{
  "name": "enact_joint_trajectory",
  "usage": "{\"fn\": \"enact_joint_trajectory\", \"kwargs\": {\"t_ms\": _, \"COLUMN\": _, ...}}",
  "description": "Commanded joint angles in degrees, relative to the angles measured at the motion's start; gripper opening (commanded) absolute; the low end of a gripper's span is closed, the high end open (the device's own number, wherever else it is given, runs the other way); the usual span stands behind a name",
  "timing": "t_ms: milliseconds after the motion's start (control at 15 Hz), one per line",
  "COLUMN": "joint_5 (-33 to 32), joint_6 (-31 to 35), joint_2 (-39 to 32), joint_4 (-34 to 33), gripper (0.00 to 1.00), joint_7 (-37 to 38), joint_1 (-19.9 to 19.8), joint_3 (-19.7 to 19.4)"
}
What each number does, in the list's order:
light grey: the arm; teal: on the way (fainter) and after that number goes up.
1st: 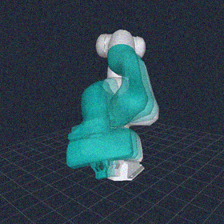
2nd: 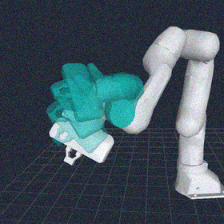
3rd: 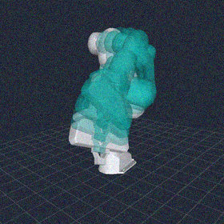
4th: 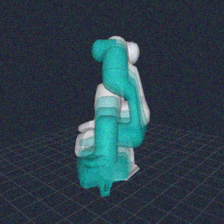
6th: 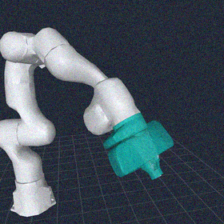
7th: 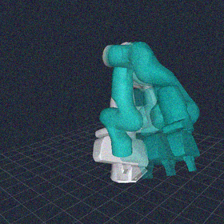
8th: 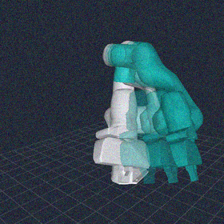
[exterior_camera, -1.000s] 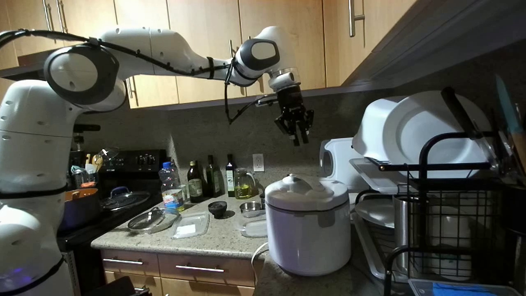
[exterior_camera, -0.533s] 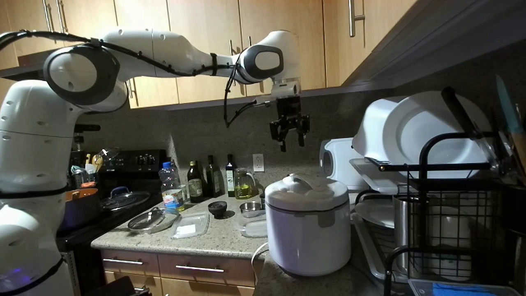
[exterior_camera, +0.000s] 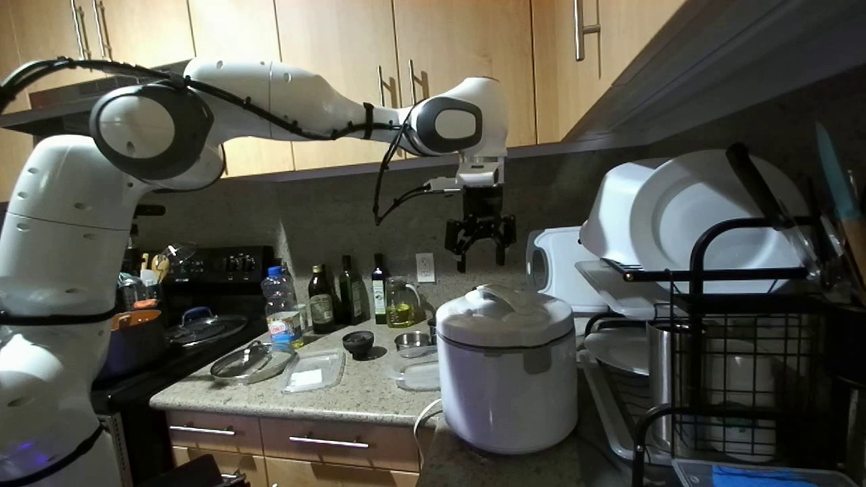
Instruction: Open the lid of the white appliance
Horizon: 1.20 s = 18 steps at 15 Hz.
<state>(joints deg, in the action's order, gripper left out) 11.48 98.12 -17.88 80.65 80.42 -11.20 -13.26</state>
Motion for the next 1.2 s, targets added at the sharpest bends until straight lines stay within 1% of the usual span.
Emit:
{"fn": "enact_joint_trajectory", "kwargs": {"t_ms": 0, "joint_5": -0.55, "joint_6": -2.47, "joint_2": -0.96, "joint_4": -0.10, "gripper": 1.00, "joint_7": 1.67, "joint_1": -0.75, "joint_3": -0.22}}
{"fn": "enact_joint_trajectory", "kwargs": {"t_ms": 667, "joint_5": -1.22, "joint_6": -2.50, "joint_2": -1.91, "joint_4": 1.62, "gripper": 1.00, "joint_7": 4.19, "joint_1": -2.73, "joint_3": -1.99}}
{"fn": "enact_joint_trajectory", "kwargs": {"t_ms": 1133, "joint_5": -0.68, "joint_6": -1.65, "joint_2": -3.10, "joint_4": 0.35, "gripper": 1.00, "joint_7": 4.77, "joint_1": -3.38, "joint_3": -1.93}}
